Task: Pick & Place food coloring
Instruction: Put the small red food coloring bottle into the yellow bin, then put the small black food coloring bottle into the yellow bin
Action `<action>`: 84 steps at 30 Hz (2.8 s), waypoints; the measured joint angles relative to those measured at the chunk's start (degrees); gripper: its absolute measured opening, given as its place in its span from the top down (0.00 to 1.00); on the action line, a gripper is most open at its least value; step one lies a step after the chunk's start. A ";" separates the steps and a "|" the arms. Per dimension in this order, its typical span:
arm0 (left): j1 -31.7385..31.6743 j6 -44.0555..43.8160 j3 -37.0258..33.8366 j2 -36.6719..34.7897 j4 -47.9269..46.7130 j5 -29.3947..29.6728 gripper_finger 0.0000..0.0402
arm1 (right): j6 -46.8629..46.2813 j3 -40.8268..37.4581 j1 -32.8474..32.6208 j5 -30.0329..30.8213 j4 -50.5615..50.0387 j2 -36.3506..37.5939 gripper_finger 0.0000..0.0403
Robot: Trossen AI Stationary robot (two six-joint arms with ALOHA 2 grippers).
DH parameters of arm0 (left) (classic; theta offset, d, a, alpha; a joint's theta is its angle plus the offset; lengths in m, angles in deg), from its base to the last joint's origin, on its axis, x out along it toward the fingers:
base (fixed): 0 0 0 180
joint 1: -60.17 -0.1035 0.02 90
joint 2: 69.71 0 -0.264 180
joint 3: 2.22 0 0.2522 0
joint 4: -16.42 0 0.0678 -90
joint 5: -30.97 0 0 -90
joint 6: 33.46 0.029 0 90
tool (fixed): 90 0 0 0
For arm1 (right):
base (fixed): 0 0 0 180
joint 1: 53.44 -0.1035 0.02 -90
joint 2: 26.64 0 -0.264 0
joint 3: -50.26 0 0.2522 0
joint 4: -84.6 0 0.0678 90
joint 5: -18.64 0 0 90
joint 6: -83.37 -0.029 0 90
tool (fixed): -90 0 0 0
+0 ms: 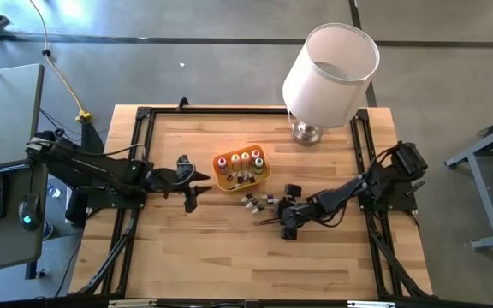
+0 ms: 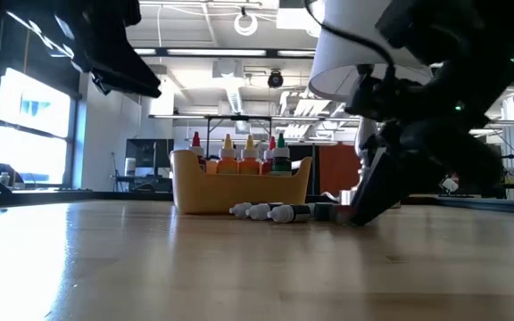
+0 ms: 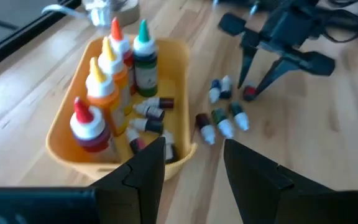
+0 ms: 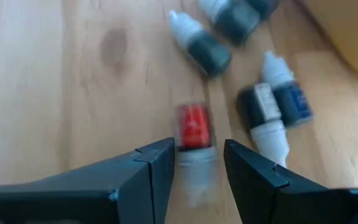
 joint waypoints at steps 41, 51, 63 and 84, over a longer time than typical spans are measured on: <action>0.00 1.36 -0.38 0.14 0.07 0.80 0.60 | 20.04 5.14 12.65 9.12 29.62 -0.10 0.94; 0.00 1.31 -0.36 0.16 -1.09 0.47 0.60 | 21.12 12.74 17.63 -11.69 16.59 -0.67 0.90; -0.02 -2.90 -3.14 0.16 -1.28 0.17 0.60 | 16.54 12.10 9.42 -8.16 -8.70 -0.67 0.65; -0.01 -3.54 -3.33 0.16 1.49 0.77 0.60 | 12.78 0.70 11.76 -12.10 0.59 -0.32 0.65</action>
